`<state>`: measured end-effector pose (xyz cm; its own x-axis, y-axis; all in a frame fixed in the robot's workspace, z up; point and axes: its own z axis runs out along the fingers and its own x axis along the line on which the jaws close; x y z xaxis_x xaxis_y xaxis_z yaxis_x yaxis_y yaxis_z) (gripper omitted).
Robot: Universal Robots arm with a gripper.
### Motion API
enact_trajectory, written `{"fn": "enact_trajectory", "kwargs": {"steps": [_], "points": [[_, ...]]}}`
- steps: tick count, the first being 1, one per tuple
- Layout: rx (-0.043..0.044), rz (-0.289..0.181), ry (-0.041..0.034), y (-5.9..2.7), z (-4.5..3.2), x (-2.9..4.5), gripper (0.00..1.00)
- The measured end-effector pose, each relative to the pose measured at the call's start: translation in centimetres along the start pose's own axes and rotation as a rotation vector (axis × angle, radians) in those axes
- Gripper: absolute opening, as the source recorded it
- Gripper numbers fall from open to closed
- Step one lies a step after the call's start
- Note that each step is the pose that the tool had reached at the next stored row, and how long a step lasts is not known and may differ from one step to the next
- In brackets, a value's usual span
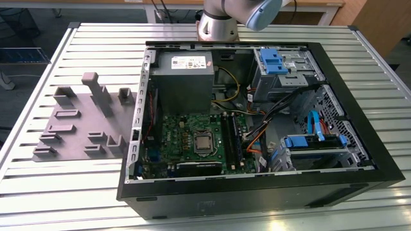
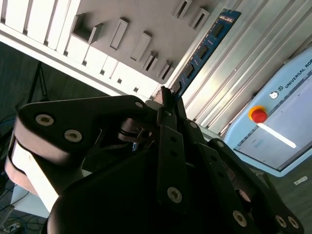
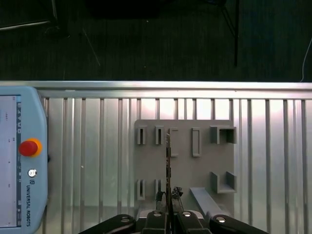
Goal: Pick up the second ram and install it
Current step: 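Pick up the second ram and move it above second insertion slot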
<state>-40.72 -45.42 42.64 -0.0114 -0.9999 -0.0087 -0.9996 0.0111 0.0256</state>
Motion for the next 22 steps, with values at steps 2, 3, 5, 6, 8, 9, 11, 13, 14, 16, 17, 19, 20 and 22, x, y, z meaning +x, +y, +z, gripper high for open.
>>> {"fn": "enact_trajectory", "kwargs": {"steps": [2,3,5,6,8,9,11,13,14,16,17,19,20,22], "points": [[0.0,0.0,0.0,0.0,-0.14,0.0,0.14],[-0.0001,0.0,0.0,0.01,-0.21,0.0,0.14],[0.0,0.0,0.0001,0.01,-0.34,-0.01,0.14],[0.0,0.0,0.0,0.01,-0.4,-0.01,0.14],[-0.0001,0.0,0.0,0.02,-0.53,-0.01,0.14],[0.0,0.0,0.0,0.02,-0.59,-0.01,0.14],[0.0,0.0,0.0,0.02,-0.68,-0.01,0.14],[0.0,0.0,0.0,0.02,-0.81,-0.02,0.14],[0.0,0.0,0.0,0.02,-0.88,-0.02,0.14],[0.0,0.0,0.0,0.03,-0.97,-0.02,0.14],[0.0001,0.0,-0.0001,0.03,-0.98,-0.02,0.14],[0.0004,0.0,-0.0001,0.03,-0.98,-0.03,0.14],[0.0003,0.0,0.0,0.0,-0.99,-0.03,0.14],[0.0003,0.0,0.0001,-0.25,-0.99,-0.03,0.14]]}}
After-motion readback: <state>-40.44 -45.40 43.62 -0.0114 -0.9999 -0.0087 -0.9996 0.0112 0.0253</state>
